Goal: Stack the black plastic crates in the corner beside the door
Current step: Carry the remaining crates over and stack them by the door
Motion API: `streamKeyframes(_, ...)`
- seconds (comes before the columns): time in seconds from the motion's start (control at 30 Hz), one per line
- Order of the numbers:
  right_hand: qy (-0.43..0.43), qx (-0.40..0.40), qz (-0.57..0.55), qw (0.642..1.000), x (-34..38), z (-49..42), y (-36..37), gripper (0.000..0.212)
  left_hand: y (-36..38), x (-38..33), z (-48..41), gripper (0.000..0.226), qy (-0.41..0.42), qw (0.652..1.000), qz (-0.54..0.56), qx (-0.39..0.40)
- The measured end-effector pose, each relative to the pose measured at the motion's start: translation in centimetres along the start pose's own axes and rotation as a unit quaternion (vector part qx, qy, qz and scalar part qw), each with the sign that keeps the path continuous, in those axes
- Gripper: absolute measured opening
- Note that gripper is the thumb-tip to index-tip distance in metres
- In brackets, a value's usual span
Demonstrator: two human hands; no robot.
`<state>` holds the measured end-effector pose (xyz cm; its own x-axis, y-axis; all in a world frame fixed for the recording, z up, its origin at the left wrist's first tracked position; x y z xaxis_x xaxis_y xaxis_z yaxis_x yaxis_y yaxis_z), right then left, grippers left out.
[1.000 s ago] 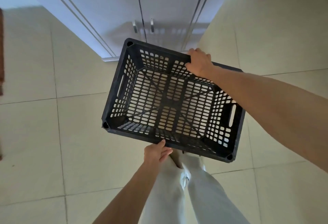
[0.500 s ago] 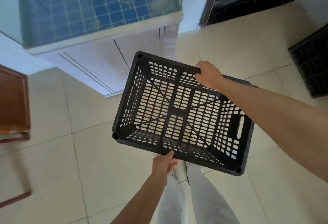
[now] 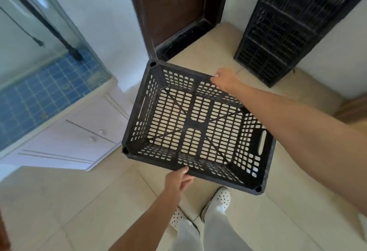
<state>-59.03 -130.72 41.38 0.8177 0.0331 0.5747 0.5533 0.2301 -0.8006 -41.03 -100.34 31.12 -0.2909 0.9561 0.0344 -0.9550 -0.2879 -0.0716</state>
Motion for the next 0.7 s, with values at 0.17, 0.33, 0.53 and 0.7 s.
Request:
streamKeyframes(0.17,0.042,-0.05,-0.01,0.998,-5.0,0.3,-10.2,0.034,7.6,-2.7,4.8,0.015,0.027,0.997,-0.062,0.021)
streamKeyframes(0.33,0.06,-0.098,-0.018,0.993,-9.2,-0.1,-20.0,0.025,14.9,-5.2,8.2,0.022,0.074,0.985,-0.141,0.072)
streamKeyframes(0.53,0.065,-0.15,-0.003,0.987,-12.2,-1.6,-30.5,0.028,22.1,-10.4,11.4,0.028,0.16,0.963,-0.206,0.075)
streamKeyframes(0.7,0.062,-0.21,0.028,0.975,-13.1,-4.1,-38.8,0.03,28.1,-16.3,14.7,0.031,0.208,0.945,-0.234,0.093)
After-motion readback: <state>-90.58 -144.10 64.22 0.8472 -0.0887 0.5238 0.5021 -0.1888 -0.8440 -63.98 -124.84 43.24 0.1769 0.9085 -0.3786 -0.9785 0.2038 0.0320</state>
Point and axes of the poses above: each hand's wrist, its own z-axis away from the middle knuckle, its own y-axis out of the palm, x = y × z, the point moved 5 cm from there along -z, towards the middle knuckle, and after that the axes turned 15 degrees about -y, right-handed, at the moved point
